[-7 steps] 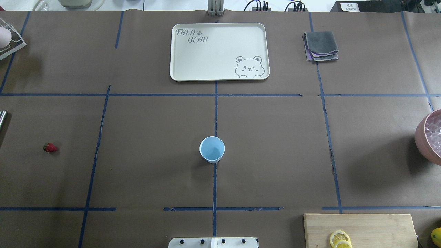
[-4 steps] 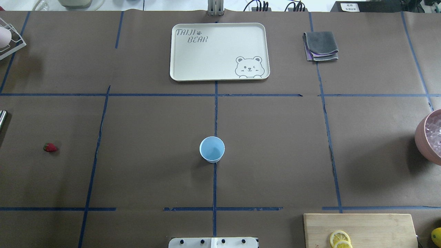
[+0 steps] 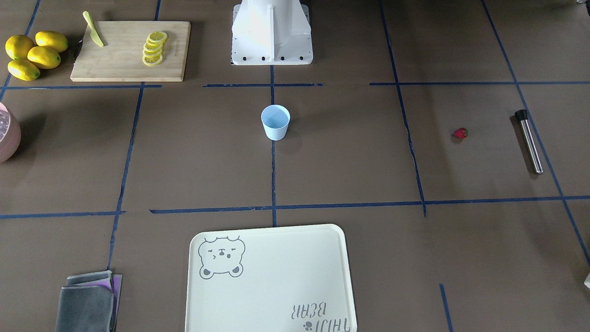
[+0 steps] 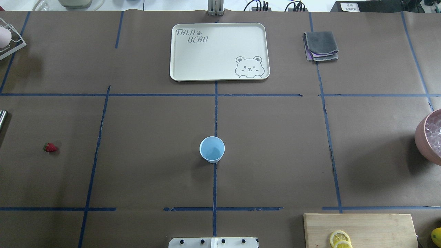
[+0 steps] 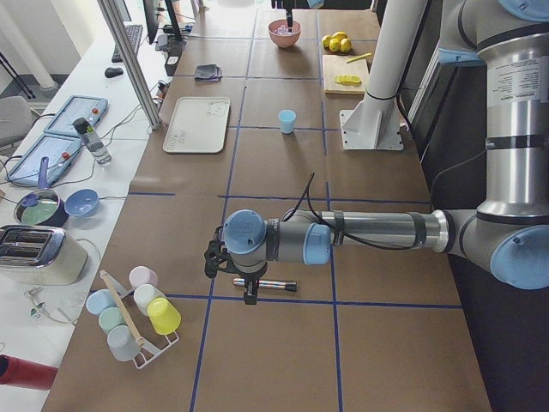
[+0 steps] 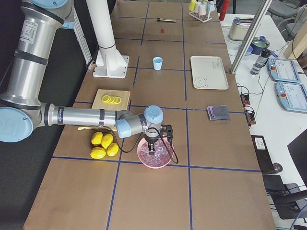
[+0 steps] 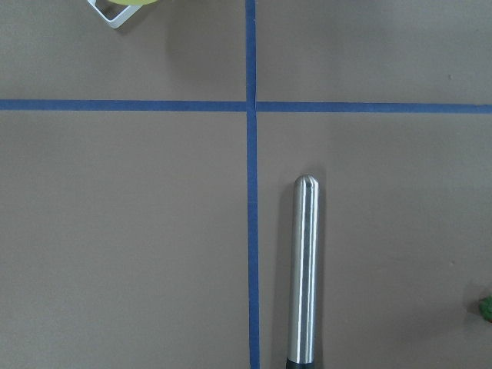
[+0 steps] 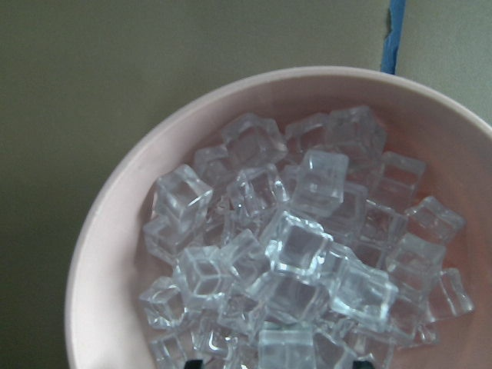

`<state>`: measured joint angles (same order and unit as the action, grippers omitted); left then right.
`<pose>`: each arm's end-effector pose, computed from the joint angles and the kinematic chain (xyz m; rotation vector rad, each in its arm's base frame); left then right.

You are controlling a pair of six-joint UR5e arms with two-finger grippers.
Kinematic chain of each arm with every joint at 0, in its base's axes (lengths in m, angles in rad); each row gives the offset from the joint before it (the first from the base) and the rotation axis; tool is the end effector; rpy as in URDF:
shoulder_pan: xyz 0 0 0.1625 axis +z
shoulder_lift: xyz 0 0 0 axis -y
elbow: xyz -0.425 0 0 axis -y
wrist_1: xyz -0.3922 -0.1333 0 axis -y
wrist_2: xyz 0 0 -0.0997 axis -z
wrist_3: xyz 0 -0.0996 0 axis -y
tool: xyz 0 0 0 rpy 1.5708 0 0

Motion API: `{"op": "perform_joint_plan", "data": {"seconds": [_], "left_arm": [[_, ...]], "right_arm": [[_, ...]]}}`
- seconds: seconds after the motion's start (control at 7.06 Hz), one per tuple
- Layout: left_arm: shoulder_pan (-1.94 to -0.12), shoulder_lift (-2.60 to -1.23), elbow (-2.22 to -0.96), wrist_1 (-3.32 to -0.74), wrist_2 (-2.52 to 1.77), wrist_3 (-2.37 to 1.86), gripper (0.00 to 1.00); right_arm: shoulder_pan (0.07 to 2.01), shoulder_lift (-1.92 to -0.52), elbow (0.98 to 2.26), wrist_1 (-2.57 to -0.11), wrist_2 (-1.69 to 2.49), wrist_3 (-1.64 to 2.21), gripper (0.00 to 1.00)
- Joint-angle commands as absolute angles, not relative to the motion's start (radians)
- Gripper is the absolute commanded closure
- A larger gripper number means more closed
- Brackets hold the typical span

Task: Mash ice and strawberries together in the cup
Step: 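Grasp an ice cube from the pink bowl with the right gripper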

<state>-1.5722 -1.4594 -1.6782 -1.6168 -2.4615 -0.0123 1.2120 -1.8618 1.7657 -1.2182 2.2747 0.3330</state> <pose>-0.0565 -0.4471 0.6448 0.0343 0.8908 0.0059 -0.0704 -0.3839 0.6554 -0.0061 -0.7420 -0.1149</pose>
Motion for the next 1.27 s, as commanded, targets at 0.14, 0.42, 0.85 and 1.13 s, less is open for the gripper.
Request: {"op": "perform_joint_plan", "data": {"seconds": [0.14, 0.42, 0.85, 1.13], "left_arm": [[-1.572, -1.459, -1.678, -1.618, -2.462, -0.012, 0.00], [-1.572, -1.459, -1.680, -1.620, -2.462, -0.012, 0.00], [-1.572, -1.459, -1.686, -1.620, -2.461, -0.012, 0.00], [-1.572, -1.459, -1.686, -1.620, -2.461, -0.012, 0.00]], "right_arm": [[1.201, -1.858, 1.756, -1.218, 2.272, 0.333, 0.35], [1.198, -1.855, 1.755, -1.218, 2.272, 0.331, 0.36], [1.195, -1.849, 1.741, -1.218, 2.241, 0.321, 0.37], [1.195, -1.848, 1.743, -1.218, 2.241, 0.321, 0.39]]}}
